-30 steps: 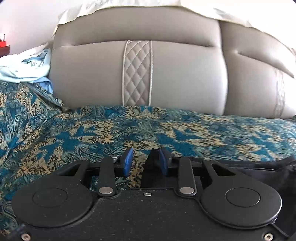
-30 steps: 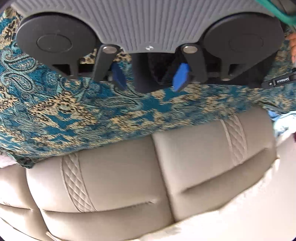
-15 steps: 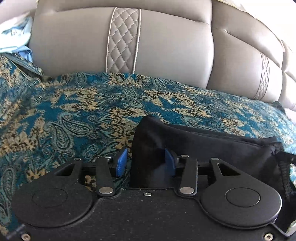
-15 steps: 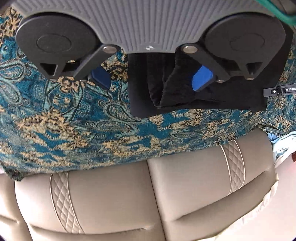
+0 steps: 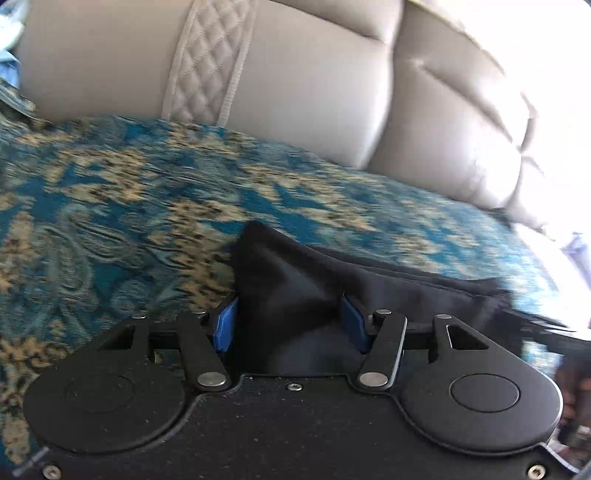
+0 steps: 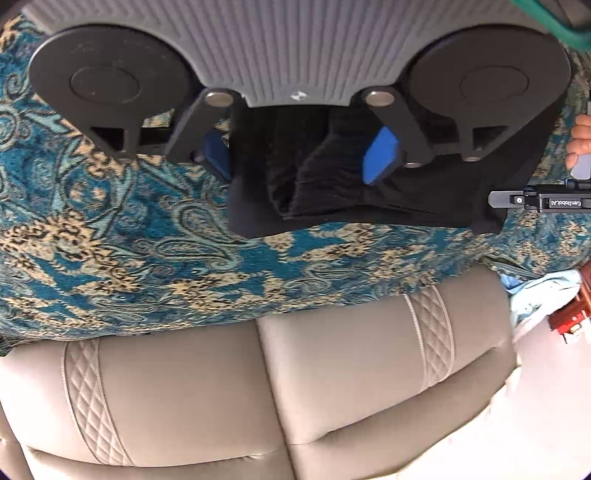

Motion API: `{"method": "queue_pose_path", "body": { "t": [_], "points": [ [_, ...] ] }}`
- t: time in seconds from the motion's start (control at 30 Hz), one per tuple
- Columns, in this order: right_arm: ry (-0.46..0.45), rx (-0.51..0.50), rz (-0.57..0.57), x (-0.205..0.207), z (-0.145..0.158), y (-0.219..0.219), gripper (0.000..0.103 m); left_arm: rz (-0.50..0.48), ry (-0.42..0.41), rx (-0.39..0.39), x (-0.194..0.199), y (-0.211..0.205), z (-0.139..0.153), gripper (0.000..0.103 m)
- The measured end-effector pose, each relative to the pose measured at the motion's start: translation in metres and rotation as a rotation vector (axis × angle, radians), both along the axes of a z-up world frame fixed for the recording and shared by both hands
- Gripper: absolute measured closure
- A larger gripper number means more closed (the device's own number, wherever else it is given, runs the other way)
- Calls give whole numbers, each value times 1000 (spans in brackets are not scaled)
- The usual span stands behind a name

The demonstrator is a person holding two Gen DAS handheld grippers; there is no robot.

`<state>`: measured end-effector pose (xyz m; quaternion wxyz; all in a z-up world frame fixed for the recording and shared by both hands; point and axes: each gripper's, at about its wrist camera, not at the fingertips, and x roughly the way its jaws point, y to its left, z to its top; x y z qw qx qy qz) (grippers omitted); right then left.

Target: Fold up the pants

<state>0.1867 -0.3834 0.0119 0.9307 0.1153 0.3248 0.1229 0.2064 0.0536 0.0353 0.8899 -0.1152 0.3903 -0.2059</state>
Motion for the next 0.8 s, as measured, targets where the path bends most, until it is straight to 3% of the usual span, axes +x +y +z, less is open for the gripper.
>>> {"method": "queue_pose_path", "body": {
  "t": [0.1, 0.17, 0.27, 0.4, 0.47, 0.5, 0.57, 0.63, 0.8],
  "points": [
    [-1, 5, 9, 0, 0, 0, 32, -45, 41, -58, 4, 15, 1, 51],
    [1, 20, 11, 1, -1, -2, 33, -47, 64, -48, 8, 21, -3, 54],
    [1, 33, 10, 0, -1, -3, 34, -51, 43, -39, 7, 19, -5, 53],
    [1, 47, 6, 0, -1, -3, 35, -49, -26, -17, 5, 4, -10, 25],
    [2, 59, 1, 0, -2, -4, 35, -48, -50, 5, 3, -6, -11, 20],
    [2, 64, -1, 0, -2, -4, 36, -46, -61, 33, 2, -11, -11, 21],
    [2, 78, -4, -1, -2, -4, 38, -31, -76, 101, -3, -20, -9, 34],
    [4, 92, -3, -1, -2, -4, 40, -6, -67, 131, -8, -22, -4, 56],
    [17, 145, 12, 1, -4, -2, 47, 29, -36, 12, -15, -4, -10, 60]
  ]
}}
